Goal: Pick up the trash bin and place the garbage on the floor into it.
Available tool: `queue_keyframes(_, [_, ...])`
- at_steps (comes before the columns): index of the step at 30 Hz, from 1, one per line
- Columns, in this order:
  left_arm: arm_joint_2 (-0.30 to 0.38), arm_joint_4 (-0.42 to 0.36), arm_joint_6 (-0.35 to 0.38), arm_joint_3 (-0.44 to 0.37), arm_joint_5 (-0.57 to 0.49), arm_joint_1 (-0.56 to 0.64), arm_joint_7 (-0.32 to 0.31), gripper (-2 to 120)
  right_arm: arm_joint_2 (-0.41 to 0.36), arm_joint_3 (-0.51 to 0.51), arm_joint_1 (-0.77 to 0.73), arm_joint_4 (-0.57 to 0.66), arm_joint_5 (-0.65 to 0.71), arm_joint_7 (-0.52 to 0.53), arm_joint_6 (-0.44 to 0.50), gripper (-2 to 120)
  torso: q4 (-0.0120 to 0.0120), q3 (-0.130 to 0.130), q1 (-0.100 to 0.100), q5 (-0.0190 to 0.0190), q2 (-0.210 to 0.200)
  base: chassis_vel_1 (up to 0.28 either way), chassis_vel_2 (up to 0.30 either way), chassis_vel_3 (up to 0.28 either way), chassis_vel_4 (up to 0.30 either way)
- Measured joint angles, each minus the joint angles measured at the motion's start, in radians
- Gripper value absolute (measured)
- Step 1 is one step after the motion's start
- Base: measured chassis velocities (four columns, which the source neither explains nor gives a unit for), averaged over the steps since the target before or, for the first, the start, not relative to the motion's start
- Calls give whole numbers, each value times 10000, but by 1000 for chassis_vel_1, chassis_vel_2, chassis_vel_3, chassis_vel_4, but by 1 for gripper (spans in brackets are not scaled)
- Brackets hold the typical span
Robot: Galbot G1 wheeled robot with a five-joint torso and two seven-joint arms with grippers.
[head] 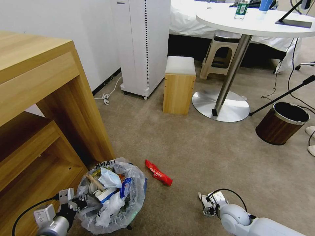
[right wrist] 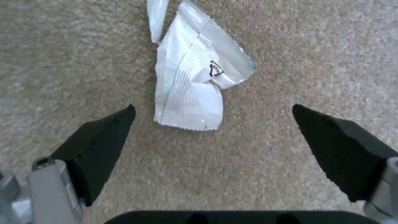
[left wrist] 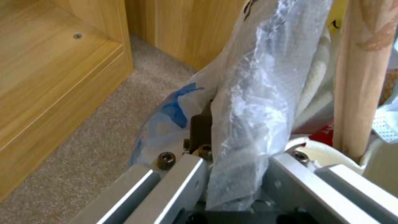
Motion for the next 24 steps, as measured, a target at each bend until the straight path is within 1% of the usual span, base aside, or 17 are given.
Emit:
queue_keyframes(5, [1, 33, 0, 8, -14, 2, -1, 0, 248, -115, 112, -421, -175, -155, 130, 97, 1, 0, 0, 1, 0, 0, 0, 0, 0])
queue_keyframes(14, [28, 69, -1, 10, -69, -32, -1, 0, 421, -144, 160, -719, -419, -234, 413, 96, 0, 0, 0, 0, 1, 0, 0, 0, 0])
queue_keyframes(17, [25, 79, -4, 47, -74, -42, -1, 0, 484, -135, 122, -726, -530, -247, 525, 86, -1, -1, 0, -6, 1, 0, 0, 0, 0])
queue_keyframes(19, [28, 79, -4, 47, -85, -51, -2, 0, 501, -134, 115, -725, -557, -257, 570, 84, -3, -1, -1, -8, 2, 0, 0, 0, 0])
queue_keyframes(21, [40, 53, -5, 47, -104, -51, -2, 0, 549, -137, 111, -786, -639, -270, 654, 76, -3, -2, -1, -6, 1, 0, 0, 0, 0])
queue_keyframes(22, [40, 53, -5, 47, -104, -51, -2, 0, 549, -137, 111, -786, -639, -270, 654, 76, -3, -2, -1, -6, 1, 0, 0, 0, 0])
queue_keyframes(24, [43, 0, -5, 47, -111, -32, -4, 0, 596, -145, 93, -784, -701, -278, 680, 69, -4, -3, 0, -11, 3, 0, 0, 0, 0])
